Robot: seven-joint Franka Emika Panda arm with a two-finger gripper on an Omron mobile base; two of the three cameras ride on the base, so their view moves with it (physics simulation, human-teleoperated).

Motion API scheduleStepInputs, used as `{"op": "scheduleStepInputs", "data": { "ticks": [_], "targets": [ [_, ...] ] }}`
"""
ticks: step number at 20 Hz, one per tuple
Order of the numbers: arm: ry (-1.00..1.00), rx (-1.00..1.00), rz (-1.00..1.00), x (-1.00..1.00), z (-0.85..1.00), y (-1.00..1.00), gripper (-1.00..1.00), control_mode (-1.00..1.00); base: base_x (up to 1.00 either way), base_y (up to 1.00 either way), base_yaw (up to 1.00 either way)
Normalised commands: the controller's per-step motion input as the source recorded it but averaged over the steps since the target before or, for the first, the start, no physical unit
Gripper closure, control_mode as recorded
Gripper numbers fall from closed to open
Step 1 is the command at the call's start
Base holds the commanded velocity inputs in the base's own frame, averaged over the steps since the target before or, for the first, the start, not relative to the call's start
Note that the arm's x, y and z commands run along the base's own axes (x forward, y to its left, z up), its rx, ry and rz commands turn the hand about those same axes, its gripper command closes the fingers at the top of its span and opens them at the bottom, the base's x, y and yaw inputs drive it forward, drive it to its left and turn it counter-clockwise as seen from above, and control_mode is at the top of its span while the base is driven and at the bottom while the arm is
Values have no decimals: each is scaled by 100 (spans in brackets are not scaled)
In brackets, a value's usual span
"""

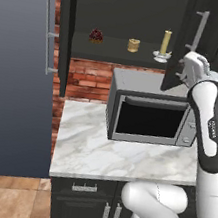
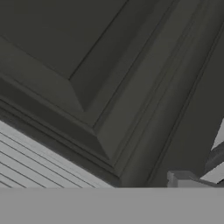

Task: Pick the candle and candle from the dining table and place them in the open cabinet. Close the cabinet after placing the objects.

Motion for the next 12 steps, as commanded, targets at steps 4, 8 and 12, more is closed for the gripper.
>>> {"op": "scheduleStepInputs", "data": {
  "ticks": [4, 8, 12],
  "targets": [
    [0, -3, -11, 82, 0, 0, -100, -100, 0, 0, 0],
    [0, -3, -11, 79, 0, 0, -100, -100, 0, 0, 0],
    [0, -5, -11, 75, 0, 0, -100, -100, 0, 0, 0]
  ]
}}
